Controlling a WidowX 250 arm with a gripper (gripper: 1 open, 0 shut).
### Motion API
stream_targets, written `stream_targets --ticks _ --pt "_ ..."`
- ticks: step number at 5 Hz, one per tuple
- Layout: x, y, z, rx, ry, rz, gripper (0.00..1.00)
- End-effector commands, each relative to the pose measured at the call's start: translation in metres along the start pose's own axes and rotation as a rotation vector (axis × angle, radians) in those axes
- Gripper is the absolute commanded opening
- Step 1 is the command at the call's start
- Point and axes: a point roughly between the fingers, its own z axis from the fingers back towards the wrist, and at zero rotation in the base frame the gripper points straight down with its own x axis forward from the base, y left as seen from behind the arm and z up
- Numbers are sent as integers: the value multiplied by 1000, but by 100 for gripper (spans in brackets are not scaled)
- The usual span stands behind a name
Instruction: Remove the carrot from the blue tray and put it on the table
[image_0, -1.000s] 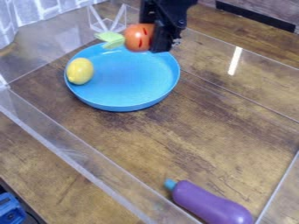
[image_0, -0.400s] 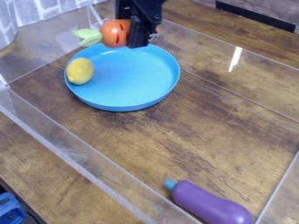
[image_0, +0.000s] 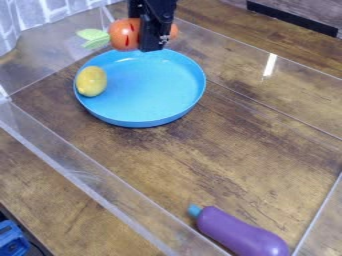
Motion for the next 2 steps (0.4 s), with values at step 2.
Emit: stream_targets --ticks 2 --pt "4 25 10 52 -63 36 0"
